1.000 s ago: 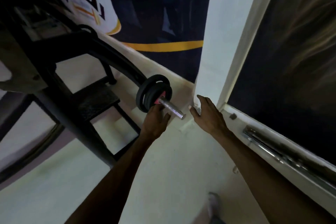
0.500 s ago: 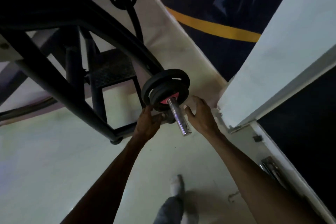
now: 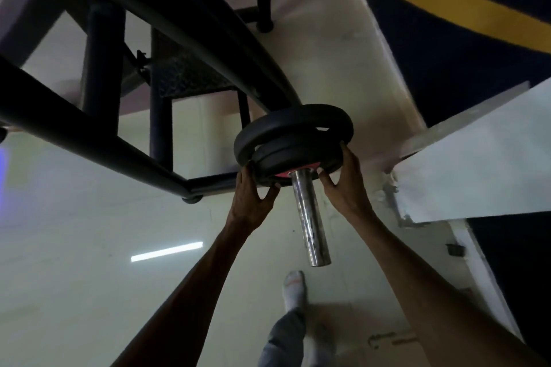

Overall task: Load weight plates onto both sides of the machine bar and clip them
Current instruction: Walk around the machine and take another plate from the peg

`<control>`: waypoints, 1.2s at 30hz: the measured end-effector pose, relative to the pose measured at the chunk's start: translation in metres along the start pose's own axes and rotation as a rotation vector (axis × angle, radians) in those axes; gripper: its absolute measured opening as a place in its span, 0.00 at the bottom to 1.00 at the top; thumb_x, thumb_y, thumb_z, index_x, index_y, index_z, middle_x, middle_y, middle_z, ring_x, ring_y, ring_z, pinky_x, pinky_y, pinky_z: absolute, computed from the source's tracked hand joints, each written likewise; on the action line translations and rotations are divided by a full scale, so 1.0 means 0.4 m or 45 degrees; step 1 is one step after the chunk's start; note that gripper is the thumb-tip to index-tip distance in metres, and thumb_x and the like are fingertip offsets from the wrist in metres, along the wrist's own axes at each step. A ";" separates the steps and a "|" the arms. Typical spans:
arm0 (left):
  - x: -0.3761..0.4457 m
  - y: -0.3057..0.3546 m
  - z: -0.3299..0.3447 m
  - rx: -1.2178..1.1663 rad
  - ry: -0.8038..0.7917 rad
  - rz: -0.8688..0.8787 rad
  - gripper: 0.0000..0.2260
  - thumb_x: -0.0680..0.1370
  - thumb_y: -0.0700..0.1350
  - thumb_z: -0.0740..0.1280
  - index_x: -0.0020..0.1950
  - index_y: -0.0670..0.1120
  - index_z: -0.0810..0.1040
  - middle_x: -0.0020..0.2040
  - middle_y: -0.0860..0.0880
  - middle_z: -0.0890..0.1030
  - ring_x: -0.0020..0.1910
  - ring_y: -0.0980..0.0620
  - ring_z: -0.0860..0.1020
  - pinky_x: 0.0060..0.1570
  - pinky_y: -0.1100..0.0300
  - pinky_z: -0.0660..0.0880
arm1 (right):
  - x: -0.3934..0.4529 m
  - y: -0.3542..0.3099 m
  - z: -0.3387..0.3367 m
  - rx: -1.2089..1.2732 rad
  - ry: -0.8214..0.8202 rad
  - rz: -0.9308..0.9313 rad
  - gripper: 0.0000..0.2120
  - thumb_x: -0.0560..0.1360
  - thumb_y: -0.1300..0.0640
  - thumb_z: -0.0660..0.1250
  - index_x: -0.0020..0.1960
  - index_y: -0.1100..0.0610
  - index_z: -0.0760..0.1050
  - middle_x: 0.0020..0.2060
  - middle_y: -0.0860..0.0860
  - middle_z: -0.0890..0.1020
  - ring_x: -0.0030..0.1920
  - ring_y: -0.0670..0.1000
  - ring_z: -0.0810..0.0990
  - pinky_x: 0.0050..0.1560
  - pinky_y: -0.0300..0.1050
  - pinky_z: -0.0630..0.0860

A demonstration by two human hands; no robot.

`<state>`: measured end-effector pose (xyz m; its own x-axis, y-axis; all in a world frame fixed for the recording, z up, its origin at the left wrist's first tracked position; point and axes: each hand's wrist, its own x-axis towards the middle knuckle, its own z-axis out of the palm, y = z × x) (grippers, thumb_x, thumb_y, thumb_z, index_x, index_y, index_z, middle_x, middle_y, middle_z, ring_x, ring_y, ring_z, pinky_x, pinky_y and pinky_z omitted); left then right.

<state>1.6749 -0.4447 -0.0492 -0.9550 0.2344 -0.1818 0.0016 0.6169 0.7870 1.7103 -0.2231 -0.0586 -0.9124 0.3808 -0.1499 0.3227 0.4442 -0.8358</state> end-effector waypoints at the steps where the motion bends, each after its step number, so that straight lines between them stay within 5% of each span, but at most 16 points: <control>1: 0.002 -0.008 0.013 -0.005 0.017 -0.009 0.34 0.78 0.45 0.74 0.79 0.41 0.61 0.72 0.48 0.69 0.67 0.58 0.66 0.61 0.74 0.68 | 0.011 0.014 0.004 0.006 -0.012 -0.004 0.40 0.77 0.58 0.73 0.81 0.53 0.55 0.77 0.54 0.64 0.75 0.47 0.64 0.56 0.16 0.59; 5: -0.002 -0.034 0.066 -0.031 0.089 -0.064 0.33 0.76 0.41 0.74 0.77 0.39 0.62 0.69 0.44 0.68 0.61 0.63 0.64 0.56 0.84 0.63 | 0.033 0.058 0.016 0.030 0.003 -0.043 0.41 0.74 0.59 0.76 0.79 0.55 0.57 0.75 0.54 0.66 0.73 0.46 0.66 0.61 0.17 0.61; 13: -0.025 -0.046 0.108 -0.185 0.291 -0.091 0.31 0.73 0.48 0.76 0.70 0.43 0.66 0.65 0.46 0.74 0.63 0.47 0.76 0.60 0.51 0.79 | 0.012 0.088 0.021 0.100 0.069 -0.102 0.39 0.71 0.58 0.79 0.75 0.55 0.60 0.69 0.51 0.69 0.68 0.47 0.72 0.68 0.44 0.74; 20: -0.084 -0.070 0.101 -0.115 0.239 -0.015 0.30 0.70 0.49 0.83 0.66 0.45 0.71 0.62 0.48 0.79 0.58 0.49 0.80 0.54 0.58 0.82 | -0.080 0.167 -0.036 0.050 -0.095 -0.168 0.30 0.70 0.58 0.79 0.68 0.54 0.70 0.63 0.47 0.68 0.62 0.48 0.75 0.64 0.55 0.79; 26: -0.209 -0.067 0.139 -0.071 0.155 -0.061 0.25 0.72 0.46 0.82 0.60 0.44 0.70 0.50 0.53 0.83 0.46 0.62 0.80 0.42 0.72 0.77 | -0.196 0.219 -0.079 0.106 -0.251 -0.104 0.20 0.74 0.59 0.76 0.60 0.51 0.70 0.54 0.50 0.77 0.57 0.36 0.77 0.59 0.44 0.80; 31: -0.334 -0.076 0.178 -0.084 0.204 -0.144 0.16 0.73 0.39 0.79 0.53 0.48 0.73 0.49 0.52 0.82 0.45 0.64 0.79 0.40 0.72 0.73 | -0.291 0.259 -0.106 0.019 -0.279 -0.129 0.18 0.75 0.63 0.74 0.59 0.52 0.71 0.51 0.50 0.81 0.55 0.50 0.80 0.50 0.27 0.75; 36: -0.420 -0.032 0.178 -0.195 0.207 -0.262 0.12 0.75 0.37 0.76 0.49 0.40 0.73 0.43 0.48 0.80 0.40 0.55 0.77 0.34 0.69 0.73 | -0.394 0.234 -0.130 0.068 -0.224 -0.068 0.19 0.74 0.63 0.75 0.61 0.58 0.73 0.51 0.48 0.79 0.54 0.47 0.76 0.44 0.20 0.69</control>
<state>1.8565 -0.4383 -0.0708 -0.9655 -0.0151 -0.2598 -0.2301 0.5157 0.8253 1.8974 -0.1993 -0.0859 -0.9594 0.2080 -0.1905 0.2629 0.4143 -0.8713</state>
